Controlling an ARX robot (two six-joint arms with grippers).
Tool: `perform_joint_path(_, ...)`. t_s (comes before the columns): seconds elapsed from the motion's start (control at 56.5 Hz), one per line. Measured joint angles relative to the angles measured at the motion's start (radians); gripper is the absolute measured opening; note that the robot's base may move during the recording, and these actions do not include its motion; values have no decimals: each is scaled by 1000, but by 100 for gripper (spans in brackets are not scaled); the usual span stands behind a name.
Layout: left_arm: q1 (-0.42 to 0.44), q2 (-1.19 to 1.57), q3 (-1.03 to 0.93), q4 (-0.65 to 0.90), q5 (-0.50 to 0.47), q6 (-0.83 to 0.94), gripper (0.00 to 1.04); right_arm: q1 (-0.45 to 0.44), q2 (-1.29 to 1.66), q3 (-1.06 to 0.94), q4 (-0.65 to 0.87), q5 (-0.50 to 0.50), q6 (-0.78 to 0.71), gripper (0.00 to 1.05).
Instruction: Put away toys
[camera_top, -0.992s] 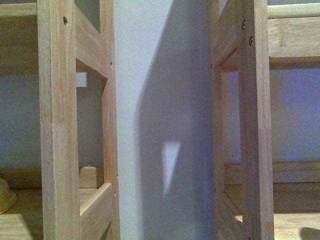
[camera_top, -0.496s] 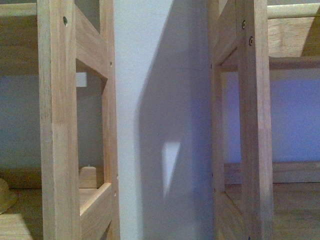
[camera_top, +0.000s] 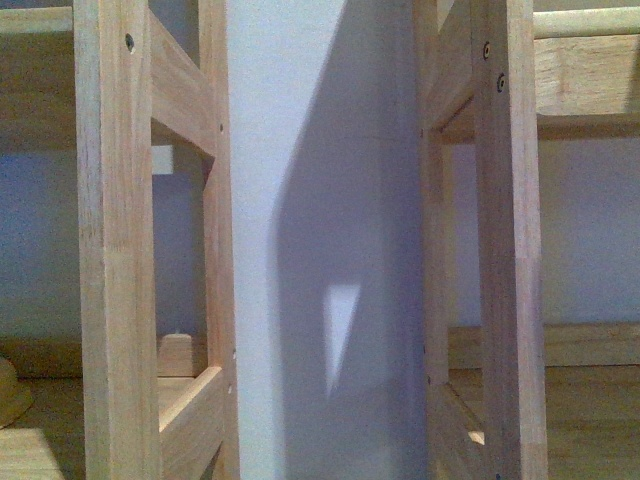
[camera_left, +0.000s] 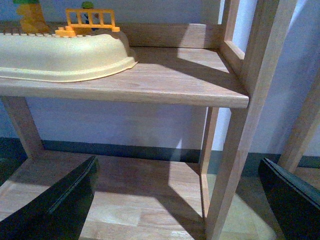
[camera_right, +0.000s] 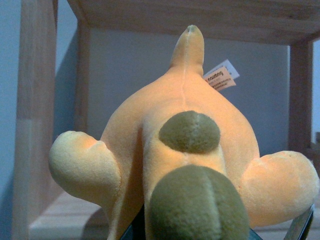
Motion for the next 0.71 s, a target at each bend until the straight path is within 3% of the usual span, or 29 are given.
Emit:
perform_joint_path(0.443,0,0,0,0,0,0,98,-104,437,350,17,-145,172,7)
perform_joint_path(0.709,0,0,0,0,0,0,98,-95,591,535,-28,-212,296,7)
